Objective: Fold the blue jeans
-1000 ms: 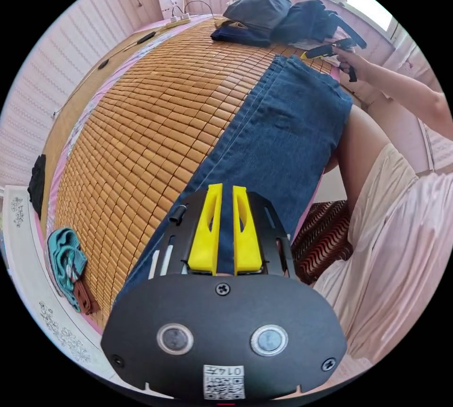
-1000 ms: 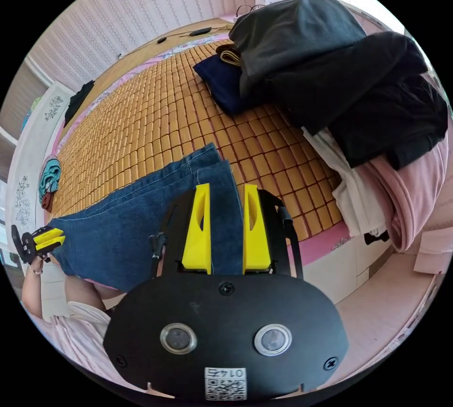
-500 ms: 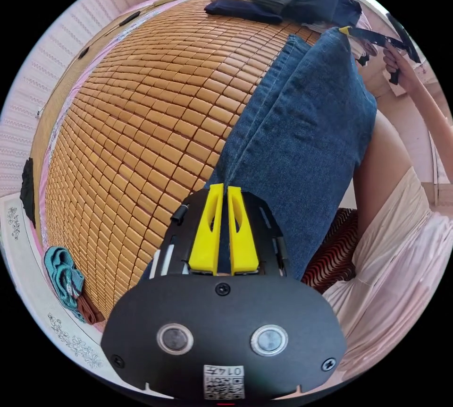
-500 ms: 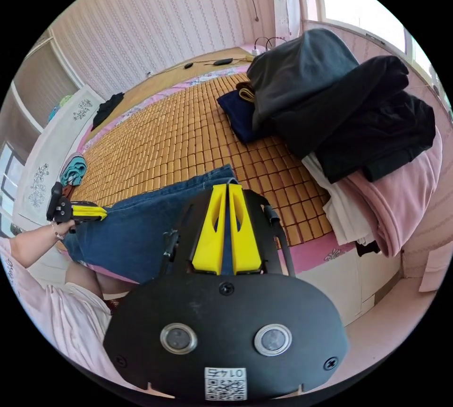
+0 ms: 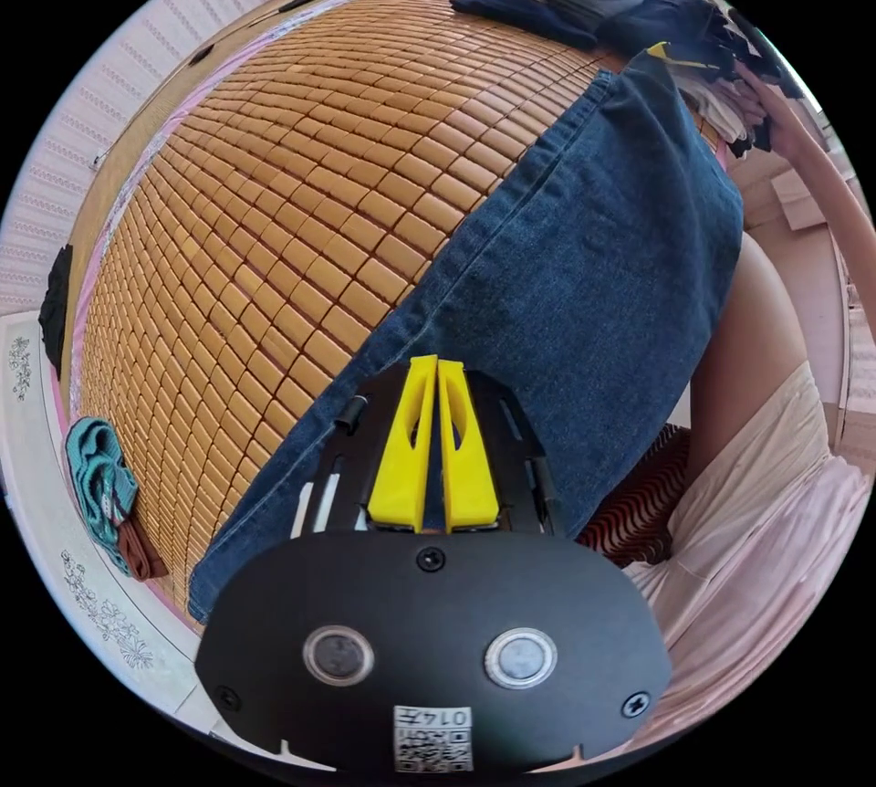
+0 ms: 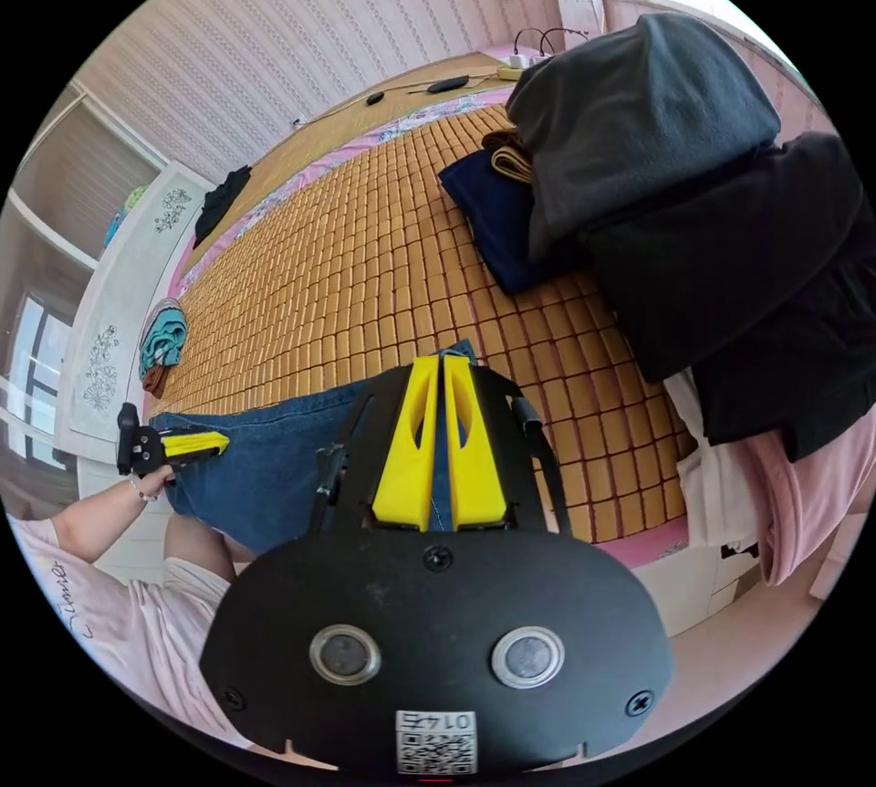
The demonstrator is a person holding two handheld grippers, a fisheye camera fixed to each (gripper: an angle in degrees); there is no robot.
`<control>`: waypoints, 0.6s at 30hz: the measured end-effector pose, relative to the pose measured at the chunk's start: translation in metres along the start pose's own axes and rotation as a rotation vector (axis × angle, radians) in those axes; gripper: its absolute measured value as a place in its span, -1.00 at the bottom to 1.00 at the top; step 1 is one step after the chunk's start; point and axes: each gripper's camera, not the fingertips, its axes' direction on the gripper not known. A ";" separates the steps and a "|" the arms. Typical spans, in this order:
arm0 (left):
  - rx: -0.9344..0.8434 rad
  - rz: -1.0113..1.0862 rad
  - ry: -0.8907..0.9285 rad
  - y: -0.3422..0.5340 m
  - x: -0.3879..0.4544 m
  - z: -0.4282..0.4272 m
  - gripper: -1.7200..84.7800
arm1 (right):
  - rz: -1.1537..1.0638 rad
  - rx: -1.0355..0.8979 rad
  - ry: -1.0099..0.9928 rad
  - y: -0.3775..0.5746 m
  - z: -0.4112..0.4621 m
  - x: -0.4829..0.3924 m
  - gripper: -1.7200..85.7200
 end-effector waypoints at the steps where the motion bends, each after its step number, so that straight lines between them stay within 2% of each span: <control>1: 0.029 0.018 0.003 -0.003 0.003 -0.003 -0.95 | -0.028 0.009 0.015 0.003 -0.007 -0.001 -0.96; 4: 0.079 0.071 -0.049 -0.015 0.007 -0.008 -0.86 | -0.078 0.041 0.039 0.011 -0.025 0.000 -0.96; 7: -0.007 0.100 -0.061 -0.037 0.007 0.010 -0.80 | -0.085 0.081 0.008 0.020 -0.037 0.007 -0.95; 11: -0.056 0.166 -0.045 -0.046 0.012 0.022 -0.93 | -0.072 0.112 -0.035 0.026 -0.047 0.020 -0.95; 14: 0.001 0.197 -0.091 -0.036 0.019 0.001 -0.96 | -0.085 0.096 -0.026 0.022 -0.049 0.029 -0.95; 18: 0.062 0.094 -0.026 -0.027 0.008 -0.025 -0.98 | -0.072 0.063 -0.026 0.008 -0.037 0.042 -0.95</control>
